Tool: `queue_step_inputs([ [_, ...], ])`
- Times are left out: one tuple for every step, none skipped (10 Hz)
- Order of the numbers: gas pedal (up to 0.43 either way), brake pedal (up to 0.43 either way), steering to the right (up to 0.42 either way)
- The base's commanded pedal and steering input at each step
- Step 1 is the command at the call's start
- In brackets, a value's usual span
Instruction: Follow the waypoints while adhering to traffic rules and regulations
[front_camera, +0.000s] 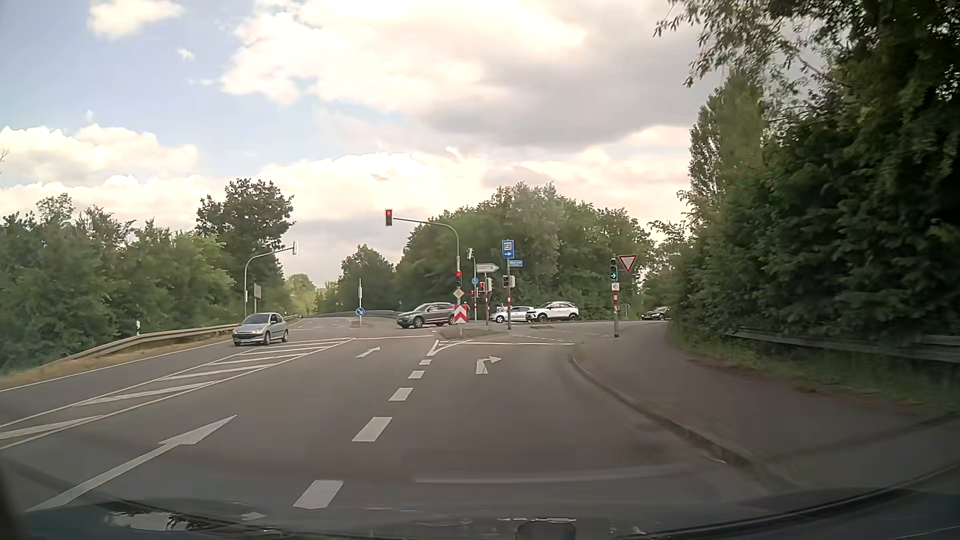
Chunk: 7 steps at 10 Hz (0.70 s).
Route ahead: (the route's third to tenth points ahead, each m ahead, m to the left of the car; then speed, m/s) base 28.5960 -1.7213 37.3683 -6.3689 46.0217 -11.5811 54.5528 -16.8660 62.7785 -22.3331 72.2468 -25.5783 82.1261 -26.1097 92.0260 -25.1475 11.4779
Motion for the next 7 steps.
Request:
queue_step_inputs([
  [0.067, 0.0, -0.023],
  [0.067, 0.0, -0.015],
  [0.067, 0.0, -0.006],
  [0.067, 0.0, 0.003],
  [0.067, 0.0, 0.014],
  [0.067, 0.0, 0.021],
  [0.067, 0.0, 0.031],
])
